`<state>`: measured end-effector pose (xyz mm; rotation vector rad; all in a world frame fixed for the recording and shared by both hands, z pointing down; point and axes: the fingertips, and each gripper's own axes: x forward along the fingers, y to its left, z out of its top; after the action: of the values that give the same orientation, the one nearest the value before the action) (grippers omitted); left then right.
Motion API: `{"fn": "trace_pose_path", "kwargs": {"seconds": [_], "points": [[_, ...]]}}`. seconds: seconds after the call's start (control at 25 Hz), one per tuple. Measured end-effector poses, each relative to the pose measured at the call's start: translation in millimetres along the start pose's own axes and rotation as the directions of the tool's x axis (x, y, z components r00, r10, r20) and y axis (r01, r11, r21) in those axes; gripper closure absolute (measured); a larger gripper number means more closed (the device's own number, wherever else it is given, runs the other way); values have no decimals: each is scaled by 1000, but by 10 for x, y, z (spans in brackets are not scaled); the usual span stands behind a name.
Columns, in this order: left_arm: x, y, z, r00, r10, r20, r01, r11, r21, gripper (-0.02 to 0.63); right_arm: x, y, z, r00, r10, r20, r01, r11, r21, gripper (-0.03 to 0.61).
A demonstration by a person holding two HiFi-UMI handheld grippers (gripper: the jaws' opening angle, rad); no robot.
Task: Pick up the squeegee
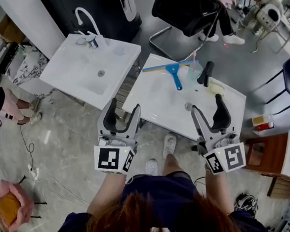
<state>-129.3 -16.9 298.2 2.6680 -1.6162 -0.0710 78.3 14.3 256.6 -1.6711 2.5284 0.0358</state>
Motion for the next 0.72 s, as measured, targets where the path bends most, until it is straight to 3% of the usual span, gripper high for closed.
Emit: {"fn": "trace_pose_path", "kwargs": {"seconds": [0.72], "points": [[1856,208,-150,989,149,-15,-149,989,-23,337,1531,-1370,-169,986,162,-46,-162,987,5,231]]}}
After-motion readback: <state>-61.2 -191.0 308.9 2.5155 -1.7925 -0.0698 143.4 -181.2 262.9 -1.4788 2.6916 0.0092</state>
